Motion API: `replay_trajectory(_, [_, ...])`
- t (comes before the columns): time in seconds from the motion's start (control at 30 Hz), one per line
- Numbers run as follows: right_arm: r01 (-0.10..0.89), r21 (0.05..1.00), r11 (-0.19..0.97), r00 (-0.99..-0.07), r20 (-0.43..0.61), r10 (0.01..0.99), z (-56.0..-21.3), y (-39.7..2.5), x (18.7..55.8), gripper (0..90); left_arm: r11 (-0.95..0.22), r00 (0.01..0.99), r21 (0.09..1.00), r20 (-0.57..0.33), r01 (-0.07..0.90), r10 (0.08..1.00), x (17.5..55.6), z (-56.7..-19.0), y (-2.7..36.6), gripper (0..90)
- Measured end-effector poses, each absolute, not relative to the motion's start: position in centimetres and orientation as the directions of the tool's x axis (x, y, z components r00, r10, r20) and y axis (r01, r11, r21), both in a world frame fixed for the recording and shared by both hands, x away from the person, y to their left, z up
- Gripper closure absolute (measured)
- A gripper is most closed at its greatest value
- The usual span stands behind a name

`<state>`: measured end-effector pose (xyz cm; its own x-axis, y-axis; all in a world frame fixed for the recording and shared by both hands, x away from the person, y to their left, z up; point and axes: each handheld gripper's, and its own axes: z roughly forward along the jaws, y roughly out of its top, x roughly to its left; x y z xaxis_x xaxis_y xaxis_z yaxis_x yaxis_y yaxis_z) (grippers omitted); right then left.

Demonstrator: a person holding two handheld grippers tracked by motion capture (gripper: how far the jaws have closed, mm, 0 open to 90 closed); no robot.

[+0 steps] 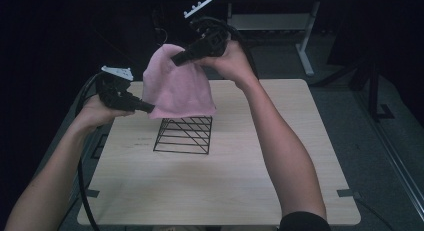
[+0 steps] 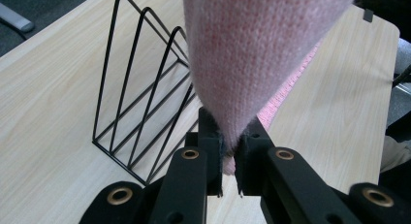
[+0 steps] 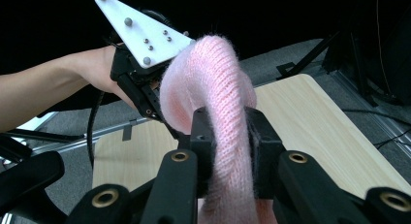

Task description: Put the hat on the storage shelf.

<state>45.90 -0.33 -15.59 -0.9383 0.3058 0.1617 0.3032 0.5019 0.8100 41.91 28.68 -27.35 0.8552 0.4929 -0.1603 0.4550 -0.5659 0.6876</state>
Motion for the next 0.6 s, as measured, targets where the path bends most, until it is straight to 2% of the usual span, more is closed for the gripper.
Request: replay_trajectory(0.6, [0.335, 0.804, 0.491, -0.929, 0.194, 0.317, -17.8, -1.5, 46.4, 76.1, -0.611, 0.852, 0.644, -0.128, 0.461, 0.508, 42.4, -28.3, 27.8, 83.2])
